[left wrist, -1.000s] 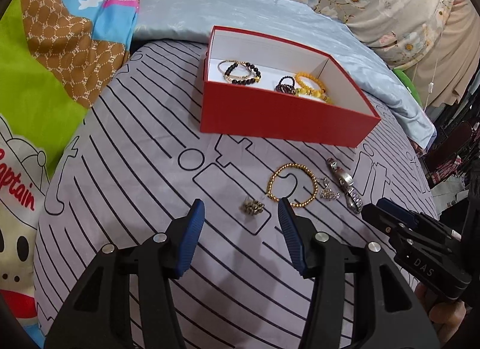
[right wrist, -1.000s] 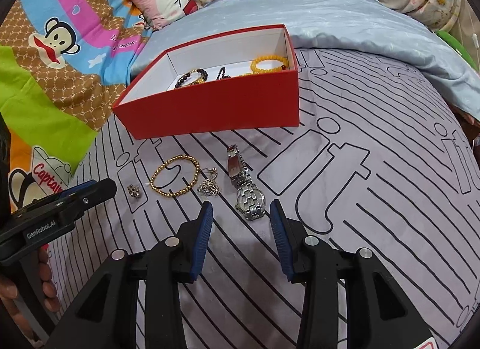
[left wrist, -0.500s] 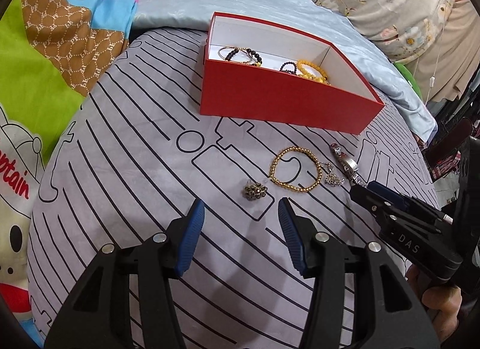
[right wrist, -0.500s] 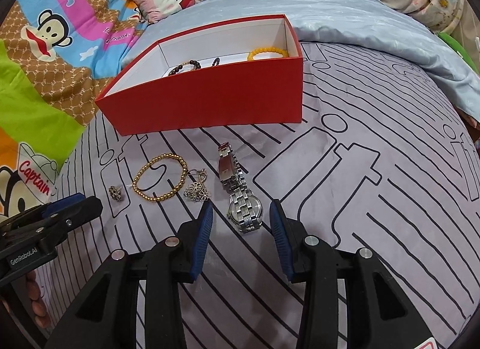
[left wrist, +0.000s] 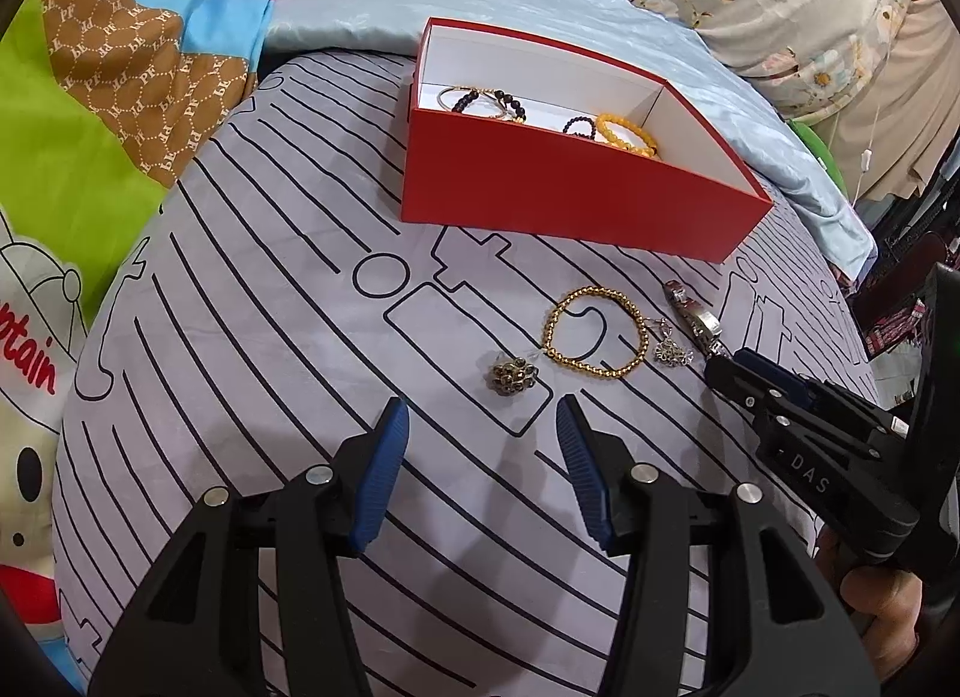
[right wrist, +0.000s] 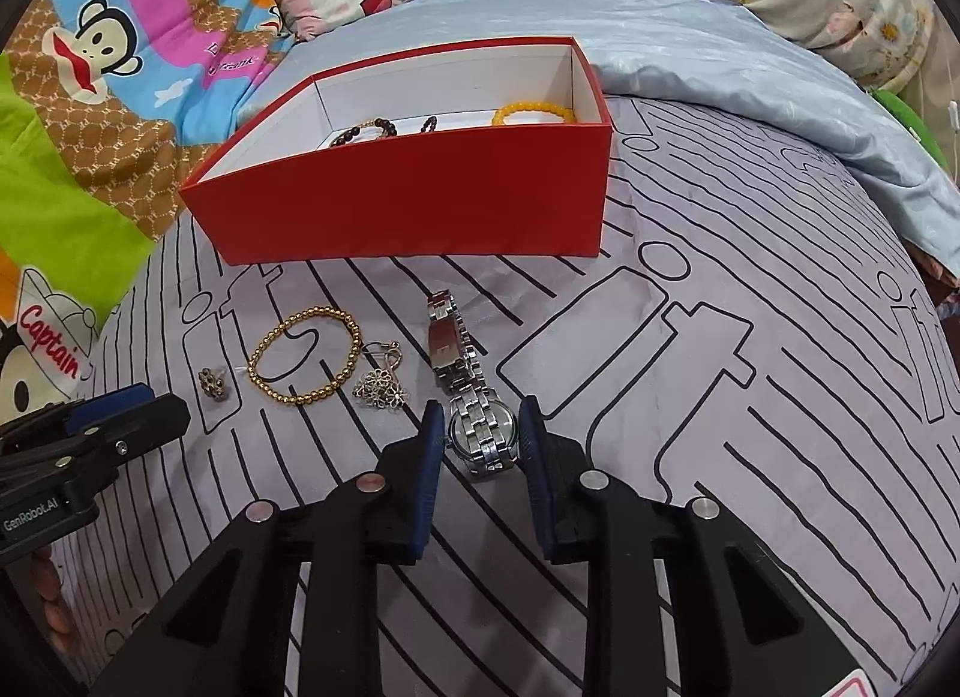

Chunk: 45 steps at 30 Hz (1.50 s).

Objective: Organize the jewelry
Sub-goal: 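Lower the right tool onto the silver wristwatch and close on it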

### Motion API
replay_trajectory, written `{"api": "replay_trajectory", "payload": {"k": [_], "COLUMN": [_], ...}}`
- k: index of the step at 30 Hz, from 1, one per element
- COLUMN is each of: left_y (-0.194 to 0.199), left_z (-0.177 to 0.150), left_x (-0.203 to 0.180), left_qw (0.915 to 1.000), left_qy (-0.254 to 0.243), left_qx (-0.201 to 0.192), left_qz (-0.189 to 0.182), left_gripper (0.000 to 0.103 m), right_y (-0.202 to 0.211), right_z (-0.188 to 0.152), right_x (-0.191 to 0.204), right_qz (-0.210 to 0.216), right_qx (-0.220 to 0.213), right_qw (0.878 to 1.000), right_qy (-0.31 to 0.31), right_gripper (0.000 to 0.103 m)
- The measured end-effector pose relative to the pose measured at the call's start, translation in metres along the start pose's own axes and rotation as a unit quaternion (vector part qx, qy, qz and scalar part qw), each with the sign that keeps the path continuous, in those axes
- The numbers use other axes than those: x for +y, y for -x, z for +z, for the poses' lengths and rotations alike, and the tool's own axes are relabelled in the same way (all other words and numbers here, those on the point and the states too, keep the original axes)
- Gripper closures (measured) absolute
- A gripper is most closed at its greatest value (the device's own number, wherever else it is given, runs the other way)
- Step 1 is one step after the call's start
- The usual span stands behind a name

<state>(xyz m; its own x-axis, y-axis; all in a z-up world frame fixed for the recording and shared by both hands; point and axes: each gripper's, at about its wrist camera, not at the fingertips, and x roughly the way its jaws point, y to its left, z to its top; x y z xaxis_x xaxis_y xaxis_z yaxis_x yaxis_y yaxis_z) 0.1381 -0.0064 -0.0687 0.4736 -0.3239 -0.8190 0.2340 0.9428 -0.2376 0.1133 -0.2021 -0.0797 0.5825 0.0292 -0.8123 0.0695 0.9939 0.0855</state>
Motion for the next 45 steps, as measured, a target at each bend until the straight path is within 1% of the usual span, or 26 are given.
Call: {"api": "replay_trajectory", "payload": {"k": [6,15,20,27,35,41,45], "left_y": [0.0,0.005,0.007,0.003,-0.007,-0.02,-0.02], "left_z": [-0.001,-0.001,0.002,0.003,0.011,0.007,0.007], "left_x": [0.004,0.015,0.008,-0.011,-0.025,-0.021,-0.021], "left_qw": [1.0,0.9999,0.9999,0.9997,0.9995,0.9996,0.9997], "left_qy": [0.001,0.015,0.008,-0.006,-0.017,-0.018,-0.018], "left_qx": [0.0,-0.003,-0.008,-0.004,-0.007,0.004,0.0], "left_qz": [0.001,0.005,-0.005,-0.022,-0.027,-0.019,-0.019], "left_gripper": [0.054,0.054,0.054,0.054,0.054,0.059,0.06], "right_y": [0.005,0.034,0.048,0.062,0.068,0.066,0.066], "right_z": [-0.004,-0.013,-0.017,-0.019,-0.016,-0.017,-0.018], "right_x": [-0.008,-0.011,-0.011,-0.011,-0.014,-0.015,-0.015], "right_qz": [0.02,0.041,0.052,0.059,0.062,0.065,0.067], "right_qx": [0.005,-0.007,-0.014,-0.02,-0.028,-0.024,-0.024], "right_qw": [1.0,0.998,0.997,0.997,0.996,0.996,0.996], "right_qy": [-0.024,-0.045,-0.051,-0.054,-0.057,-0.06,-0.061], "right_gripper": [0.079,0.079,0.079,0.079,0.079,0.079,0.079]}}
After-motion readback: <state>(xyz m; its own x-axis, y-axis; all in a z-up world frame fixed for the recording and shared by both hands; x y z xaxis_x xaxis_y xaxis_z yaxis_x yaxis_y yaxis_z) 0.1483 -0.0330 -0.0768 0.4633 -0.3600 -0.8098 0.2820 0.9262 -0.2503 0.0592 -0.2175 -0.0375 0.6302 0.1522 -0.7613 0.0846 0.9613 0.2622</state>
